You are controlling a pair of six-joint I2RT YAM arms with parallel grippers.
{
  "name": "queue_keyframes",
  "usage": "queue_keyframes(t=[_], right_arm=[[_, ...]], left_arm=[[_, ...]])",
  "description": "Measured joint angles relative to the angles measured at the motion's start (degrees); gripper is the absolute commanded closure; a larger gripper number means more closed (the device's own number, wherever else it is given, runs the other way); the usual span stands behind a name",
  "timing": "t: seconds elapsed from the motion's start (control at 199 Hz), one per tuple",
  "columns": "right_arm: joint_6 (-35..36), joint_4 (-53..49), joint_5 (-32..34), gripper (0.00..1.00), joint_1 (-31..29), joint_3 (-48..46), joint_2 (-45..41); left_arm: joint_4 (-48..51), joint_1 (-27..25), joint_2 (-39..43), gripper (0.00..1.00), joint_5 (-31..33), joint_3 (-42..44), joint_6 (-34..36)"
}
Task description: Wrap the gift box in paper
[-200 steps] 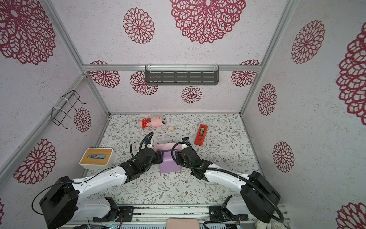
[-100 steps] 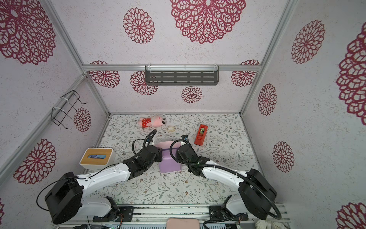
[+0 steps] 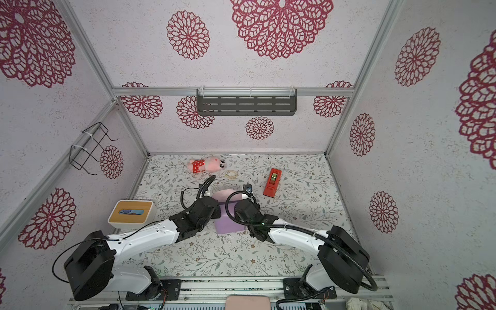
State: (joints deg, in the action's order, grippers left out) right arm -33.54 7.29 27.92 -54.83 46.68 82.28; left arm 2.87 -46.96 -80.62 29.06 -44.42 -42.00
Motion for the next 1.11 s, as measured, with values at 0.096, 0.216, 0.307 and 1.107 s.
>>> queue_keyframes(t=[0.096, 0.216, 0.307, 1.107], right_arm=[[-0.74, 0.52, 0.85, 0.88, -0.28, 0.17, 0.5], [-1.9, 0.7, 1.4, 0.91, -0.59, 0.13, 0.52], [-2.71, 1.49, 1.57, 0.94, -0.72, -0.24, 0.52], [-2.99, -0.37, -0.15, 0.79, 0.15, -1.42, -1.75]], left_arm=[[0.09, 0.02, -0.57, 0.88, 0.59, -0.44, 0.02], [0.07, 0.07, -1.05, 0.93, 1.75, -0.63, 0.0], [0.02, 0.09, -1.29, 1.0, 2.25, -0.85, 0.15], [-1.4, 0.02, -2.01, 1.0, 1.25, -1.25, 0.17]])
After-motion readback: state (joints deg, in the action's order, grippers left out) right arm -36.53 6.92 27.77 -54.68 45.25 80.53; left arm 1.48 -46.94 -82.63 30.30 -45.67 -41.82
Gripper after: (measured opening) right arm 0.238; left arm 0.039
